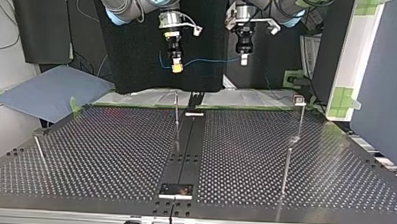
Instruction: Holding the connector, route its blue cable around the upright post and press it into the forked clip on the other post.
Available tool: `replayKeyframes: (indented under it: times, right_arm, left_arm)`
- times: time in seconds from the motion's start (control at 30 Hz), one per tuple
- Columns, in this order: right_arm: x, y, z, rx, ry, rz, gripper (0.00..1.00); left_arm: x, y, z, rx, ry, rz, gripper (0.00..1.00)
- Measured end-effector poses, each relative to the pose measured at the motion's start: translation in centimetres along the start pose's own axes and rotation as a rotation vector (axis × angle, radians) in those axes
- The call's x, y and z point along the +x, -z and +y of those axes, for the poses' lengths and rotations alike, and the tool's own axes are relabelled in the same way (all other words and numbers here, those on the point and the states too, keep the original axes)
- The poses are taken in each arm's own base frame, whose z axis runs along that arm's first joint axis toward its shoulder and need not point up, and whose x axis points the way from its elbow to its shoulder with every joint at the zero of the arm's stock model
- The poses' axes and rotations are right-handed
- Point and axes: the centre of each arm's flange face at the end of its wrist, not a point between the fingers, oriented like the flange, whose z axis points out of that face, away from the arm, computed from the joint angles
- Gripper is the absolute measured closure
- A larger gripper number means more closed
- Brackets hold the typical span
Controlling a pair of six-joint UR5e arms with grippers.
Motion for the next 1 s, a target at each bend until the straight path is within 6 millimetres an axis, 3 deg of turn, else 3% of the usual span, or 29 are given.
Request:
replayKeyframes:
  times: [0.77,1.0]
  right_arm:
    - [0.0,0.0,0.0,-0.001,-0.001,0.0,1.0]
    - [-1.1,0.9,-1.2,0.002,-0.02,-0.038,1.0]
  left_arm:
    - [0.0,0.0,0.0,0.0,-0.002,0.001,0.99]
    - [1.6,0.5,0.7,-0.002,-0.062,0.024,0.99]
